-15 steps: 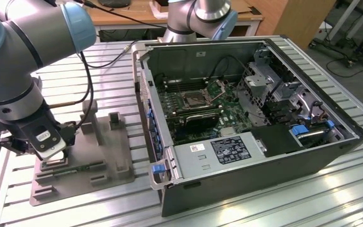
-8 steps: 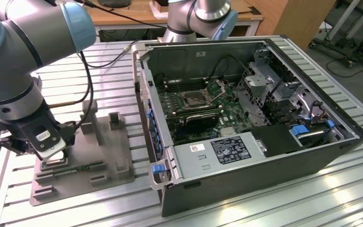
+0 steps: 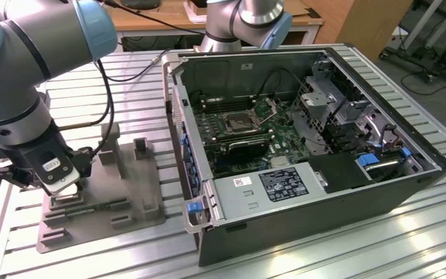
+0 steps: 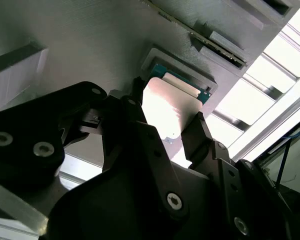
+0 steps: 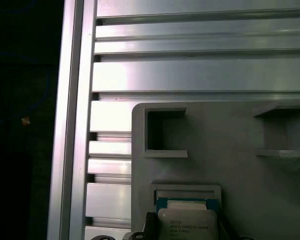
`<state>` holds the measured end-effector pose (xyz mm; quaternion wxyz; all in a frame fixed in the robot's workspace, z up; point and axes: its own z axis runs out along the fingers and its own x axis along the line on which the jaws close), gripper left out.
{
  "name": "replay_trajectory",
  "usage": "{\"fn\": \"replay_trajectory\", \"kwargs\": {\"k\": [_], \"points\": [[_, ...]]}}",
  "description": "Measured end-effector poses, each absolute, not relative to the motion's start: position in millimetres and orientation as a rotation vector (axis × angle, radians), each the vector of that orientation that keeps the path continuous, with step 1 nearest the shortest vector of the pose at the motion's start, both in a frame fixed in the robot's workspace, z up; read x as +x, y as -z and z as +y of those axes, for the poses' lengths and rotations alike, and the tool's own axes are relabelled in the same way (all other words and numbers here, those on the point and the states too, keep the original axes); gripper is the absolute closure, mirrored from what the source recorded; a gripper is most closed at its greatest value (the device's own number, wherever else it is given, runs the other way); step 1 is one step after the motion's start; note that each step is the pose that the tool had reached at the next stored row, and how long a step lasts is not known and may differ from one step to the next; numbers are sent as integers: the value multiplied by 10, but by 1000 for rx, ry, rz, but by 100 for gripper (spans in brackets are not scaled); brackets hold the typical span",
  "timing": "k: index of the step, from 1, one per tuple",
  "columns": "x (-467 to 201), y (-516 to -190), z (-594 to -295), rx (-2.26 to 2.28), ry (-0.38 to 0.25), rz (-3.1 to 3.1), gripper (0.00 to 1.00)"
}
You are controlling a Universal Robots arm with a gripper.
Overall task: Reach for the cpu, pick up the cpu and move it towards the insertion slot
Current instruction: 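Pick up the cpu and move it towards the insertion slot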
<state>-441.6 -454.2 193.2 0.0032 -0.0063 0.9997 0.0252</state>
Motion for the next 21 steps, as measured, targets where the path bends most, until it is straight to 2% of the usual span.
{"fn": "replay_trajectory", "kwargs": {"k": [21], "points": [[-4416,-2135,-4542,-20,-79,3134,45]]}}
